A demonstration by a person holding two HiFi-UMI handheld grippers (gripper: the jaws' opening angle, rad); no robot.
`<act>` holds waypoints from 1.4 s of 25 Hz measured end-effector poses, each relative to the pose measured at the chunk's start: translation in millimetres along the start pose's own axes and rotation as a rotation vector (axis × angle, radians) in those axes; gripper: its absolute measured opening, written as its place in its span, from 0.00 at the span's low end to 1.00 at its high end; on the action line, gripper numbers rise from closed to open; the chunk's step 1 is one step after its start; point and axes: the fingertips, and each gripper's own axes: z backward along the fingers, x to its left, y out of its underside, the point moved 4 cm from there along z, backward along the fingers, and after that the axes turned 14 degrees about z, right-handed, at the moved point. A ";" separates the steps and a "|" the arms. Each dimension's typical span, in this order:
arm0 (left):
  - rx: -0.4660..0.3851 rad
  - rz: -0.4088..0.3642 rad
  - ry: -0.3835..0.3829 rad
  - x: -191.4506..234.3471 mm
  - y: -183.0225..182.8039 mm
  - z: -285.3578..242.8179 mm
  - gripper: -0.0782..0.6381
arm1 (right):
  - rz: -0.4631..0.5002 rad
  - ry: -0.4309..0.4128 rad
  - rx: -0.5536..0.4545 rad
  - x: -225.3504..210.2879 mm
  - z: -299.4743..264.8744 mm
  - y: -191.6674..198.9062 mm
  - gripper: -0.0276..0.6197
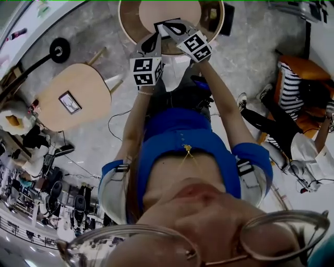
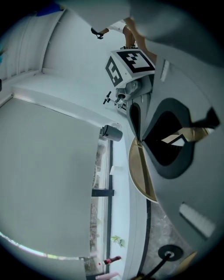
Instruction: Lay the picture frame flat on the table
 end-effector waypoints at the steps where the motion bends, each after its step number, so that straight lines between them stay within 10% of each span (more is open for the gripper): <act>1: -0.019 -0.011 0.006 -3.8 -9.2 3.1 0.10 | 0.006 0.015 -0.022 -3.4 5.7 -11.9 0.04; 20: -0.328 -0.221 0.101 -87.5 -123.7 96.6 0.10 | 0.115 0.220 -0.283 -5.9 116.9 -168.6 0.04; 35: -0.427 -0.299 0.169 -128.4 -144.3 133.3 0.10 | 0.139 0.286 -0.364 3.5 162.2 -210.9 0.04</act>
